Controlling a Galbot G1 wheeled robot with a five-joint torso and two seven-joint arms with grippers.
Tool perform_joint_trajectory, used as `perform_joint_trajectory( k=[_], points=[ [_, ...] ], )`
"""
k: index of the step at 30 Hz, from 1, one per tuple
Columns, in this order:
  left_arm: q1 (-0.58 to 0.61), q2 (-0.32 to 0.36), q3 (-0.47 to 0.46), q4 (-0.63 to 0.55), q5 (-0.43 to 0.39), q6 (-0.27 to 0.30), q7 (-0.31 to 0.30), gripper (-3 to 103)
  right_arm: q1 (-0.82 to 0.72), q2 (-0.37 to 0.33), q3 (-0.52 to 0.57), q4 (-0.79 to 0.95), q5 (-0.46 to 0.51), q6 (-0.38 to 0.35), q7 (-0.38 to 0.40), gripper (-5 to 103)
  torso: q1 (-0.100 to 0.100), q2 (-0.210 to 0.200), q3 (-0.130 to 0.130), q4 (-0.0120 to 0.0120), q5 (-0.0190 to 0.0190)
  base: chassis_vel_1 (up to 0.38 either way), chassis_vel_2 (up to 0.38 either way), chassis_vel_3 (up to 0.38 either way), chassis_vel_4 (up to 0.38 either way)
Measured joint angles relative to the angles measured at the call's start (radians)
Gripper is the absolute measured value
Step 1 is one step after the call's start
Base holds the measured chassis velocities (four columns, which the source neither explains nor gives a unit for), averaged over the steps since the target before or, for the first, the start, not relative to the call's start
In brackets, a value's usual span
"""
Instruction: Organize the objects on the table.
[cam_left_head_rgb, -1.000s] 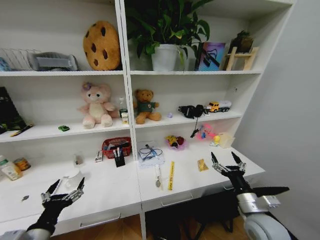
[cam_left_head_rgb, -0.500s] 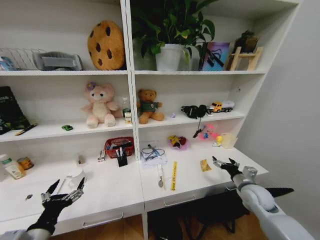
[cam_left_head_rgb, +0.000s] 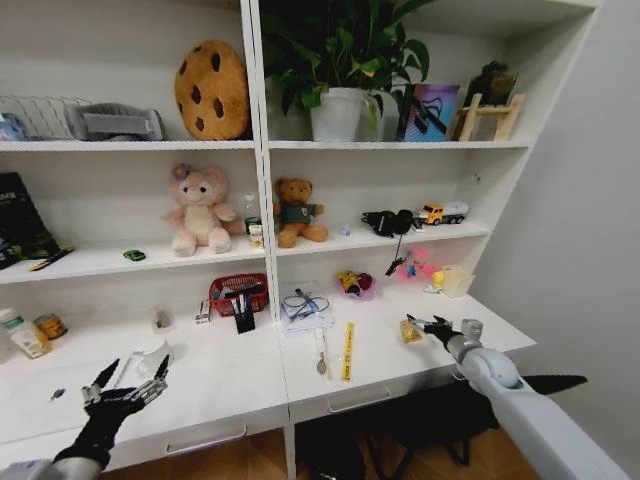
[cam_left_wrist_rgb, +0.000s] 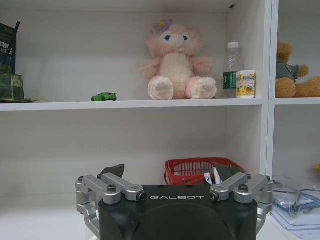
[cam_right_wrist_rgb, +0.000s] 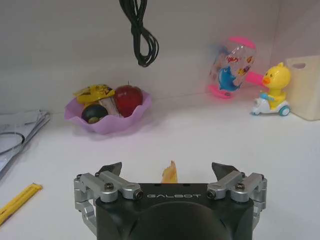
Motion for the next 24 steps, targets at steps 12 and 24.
perform_joint_trajectory(
  k=[12,24],
  points=[
    [0.000,0.000,0.000,0.000,0.000,0.000,0.000,100,0.034,0.027,-0.054,-0.065,-0.026,0.033,0.002,76,0.000,0.000,0.000,-0.0001,-0.0002,0.000,0.000,0.000,0.000],
    [0.000,0.000,0.000,0.000,0.000,0.000,0.000,100,0.023,0.031,-0.035,-0.063,-0.026,0.041,0.006,32,0.000,0.000,0.000,0.0000,-0.0002,0.000,0.000,0.000,0.000]
  ],
)
